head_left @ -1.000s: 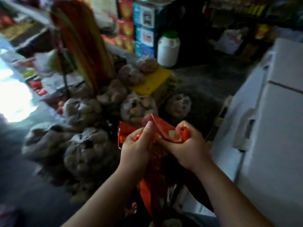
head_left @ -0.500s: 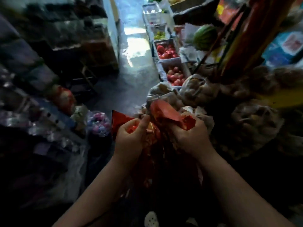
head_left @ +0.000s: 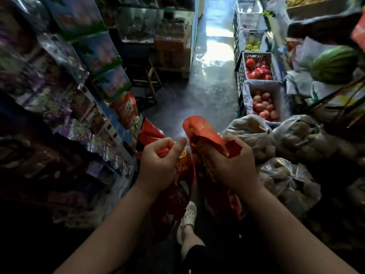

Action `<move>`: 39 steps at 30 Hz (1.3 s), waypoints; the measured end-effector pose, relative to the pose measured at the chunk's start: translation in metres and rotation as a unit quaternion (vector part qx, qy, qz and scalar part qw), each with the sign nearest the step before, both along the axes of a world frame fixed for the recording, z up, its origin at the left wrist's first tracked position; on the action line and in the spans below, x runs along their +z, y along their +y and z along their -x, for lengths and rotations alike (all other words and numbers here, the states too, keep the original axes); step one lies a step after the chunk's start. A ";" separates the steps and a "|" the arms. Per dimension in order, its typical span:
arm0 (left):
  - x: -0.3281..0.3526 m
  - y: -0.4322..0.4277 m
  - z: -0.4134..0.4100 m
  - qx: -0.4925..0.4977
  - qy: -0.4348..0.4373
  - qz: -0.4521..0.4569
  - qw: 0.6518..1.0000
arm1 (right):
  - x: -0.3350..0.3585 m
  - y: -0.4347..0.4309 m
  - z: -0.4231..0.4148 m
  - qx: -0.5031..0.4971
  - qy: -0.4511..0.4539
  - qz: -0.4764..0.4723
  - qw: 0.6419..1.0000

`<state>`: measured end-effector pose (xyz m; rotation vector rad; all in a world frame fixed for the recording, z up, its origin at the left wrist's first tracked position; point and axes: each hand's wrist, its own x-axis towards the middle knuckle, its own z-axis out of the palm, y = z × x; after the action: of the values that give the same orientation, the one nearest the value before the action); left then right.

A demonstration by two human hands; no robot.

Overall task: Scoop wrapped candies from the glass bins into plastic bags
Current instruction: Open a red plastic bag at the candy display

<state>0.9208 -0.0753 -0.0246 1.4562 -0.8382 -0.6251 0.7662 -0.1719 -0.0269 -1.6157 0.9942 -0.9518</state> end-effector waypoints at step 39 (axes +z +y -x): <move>0.035 -0.650 -0.344 -0.028 0.000 -0.001 1.000 | 0.016 -0.610 -0.349 -0.082 0.011 0.017 0.996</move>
<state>1.2650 -0.7251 0.0109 1.4373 -0.8813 -0.6686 1.1151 -0.7824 -0.0109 -1.5934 1.1454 -1.0686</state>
